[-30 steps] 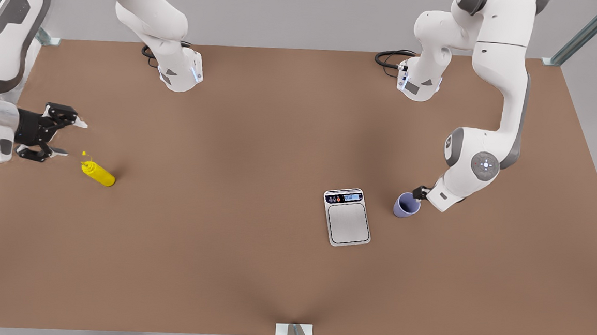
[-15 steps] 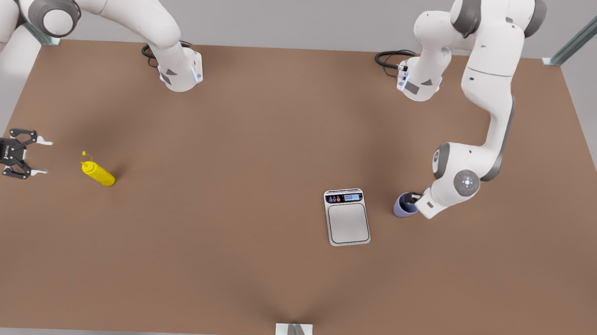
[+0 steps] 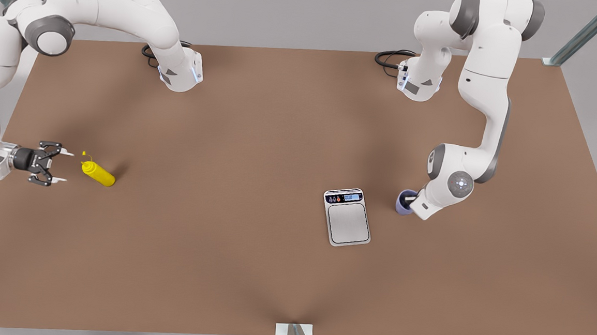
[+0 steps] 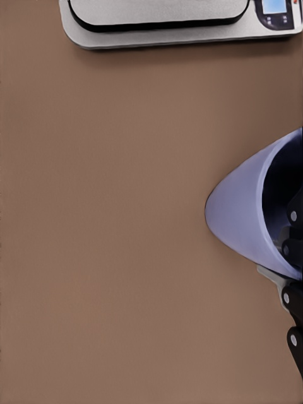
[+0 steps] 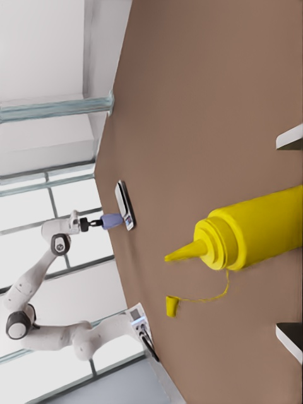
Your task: Move cup to the weight, pick up sauce bottle, pour sauce
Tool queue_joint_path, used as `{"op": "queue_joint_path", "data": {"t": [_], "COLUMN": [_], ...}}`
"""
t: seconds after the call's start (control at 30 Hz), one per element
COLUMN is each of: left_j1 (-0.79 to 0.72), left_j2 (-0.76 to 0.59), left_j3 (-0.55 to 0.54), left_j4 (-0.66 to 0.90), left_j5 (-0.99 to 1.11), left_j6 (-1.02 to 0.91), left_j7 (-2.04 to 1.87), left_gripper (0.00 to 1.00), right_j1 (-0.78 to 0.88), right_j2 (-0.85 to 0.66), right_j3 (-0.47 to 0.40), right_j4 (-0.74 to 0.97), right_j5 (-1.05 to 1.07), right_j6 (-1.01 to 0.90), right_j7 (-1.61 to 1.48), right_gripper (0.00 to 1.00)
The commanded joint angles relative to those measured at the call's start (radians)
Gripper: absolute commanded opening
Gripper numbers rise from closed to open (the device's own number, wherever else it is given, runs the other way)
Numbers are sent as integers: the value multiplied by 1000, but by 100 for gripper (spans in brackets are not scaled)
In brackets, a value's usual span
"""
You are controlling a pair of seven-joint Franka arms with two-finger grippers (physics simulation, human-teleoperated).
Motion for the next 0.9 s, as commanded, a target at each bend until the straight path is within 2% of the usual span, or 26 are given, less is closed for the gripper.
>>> {"op": "queue_joint_path", "data": {"t": [0.0, 0.2, 0.27, 0.3, 0.33, 0.6, 0.87], "left_j1": [0, -2, -3, -3, -3, -20, -55], "left_j2": [0, -29, -37, -29, -15, 104, 161], "left_j3": [0, -2, -46, -69, -95, -204, -218], "left_j4": [3, 53, 76, 96, 113, 287, 314], "left_j5": [-1, -2, -63, -166, -179, -176, -173], "left_j6": [0, -9, -14, -15, -15, -8, -5], "left_j7": [0, -72, -156, -172, -188, -354, -368], "left_gripper": [21, 21, 21, 21, 21, 21, 21], "right_j1": [1, 15, 16, 16, 16, 12, 22], "right_j2": [0, 26, 29, 29, 32, 37, 32], "right_j3": [0, 0, 0, 0, 0, 0, 5], "right_j4": [-4, -22, -25, -27, -25, -73, -140], "right_j5": [0, 0, -6, -8, -8, -6, -3], "right_j6": [1, 29, 29, 29, 29, 43, 79], "right_j7": [-4, -52, -55, -55, -55, -56, -104], "right_gripper": [100, 100, 100, 100, 100, 100, 100]}}
